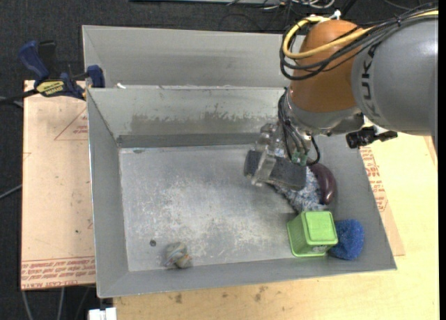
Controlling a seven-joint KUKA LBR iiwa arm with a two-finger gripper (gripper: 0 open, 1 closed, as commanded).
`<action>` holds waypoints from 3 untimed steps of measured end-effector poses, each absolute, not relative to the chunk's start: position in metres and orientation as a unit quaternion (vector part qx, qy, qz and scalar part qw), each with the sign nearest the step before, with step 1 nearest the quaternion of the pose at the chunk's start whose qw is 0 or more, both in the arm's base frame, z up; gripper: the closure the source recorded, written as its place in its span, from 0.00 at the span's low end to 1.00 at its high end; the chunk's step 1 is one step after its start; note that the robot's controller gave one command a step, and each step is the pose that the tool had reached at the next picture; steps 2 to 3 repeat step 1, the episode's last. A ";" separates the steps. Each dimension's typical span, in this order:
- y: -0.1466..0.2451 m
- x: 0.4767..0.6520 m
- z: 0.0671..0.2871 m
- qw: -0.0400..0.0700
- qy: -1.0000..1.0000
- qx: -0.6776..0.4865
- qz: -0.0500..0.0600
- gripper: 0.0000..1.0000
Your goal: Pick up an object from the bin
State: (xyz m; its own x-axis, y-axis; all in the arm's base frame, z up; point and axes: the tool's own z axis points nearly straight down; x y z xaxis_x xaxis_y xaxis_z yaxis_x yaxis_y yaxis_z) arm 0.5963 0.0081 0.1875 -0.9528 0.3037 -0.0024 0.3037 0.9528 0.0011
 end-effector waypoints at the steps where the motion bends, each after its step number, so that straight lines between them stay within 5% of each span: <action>1: 0.007 0.602 0.238 -0.001 0.987 0.161 0.000 1.00; 3: 0.007 0.602 0.238 -0.001 0.987 0.161 0.000 1.00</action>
Offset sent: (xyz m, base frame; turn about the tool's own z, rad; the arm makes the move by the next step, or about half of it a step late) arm -0.0093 -0.0059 0.0934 -0.0257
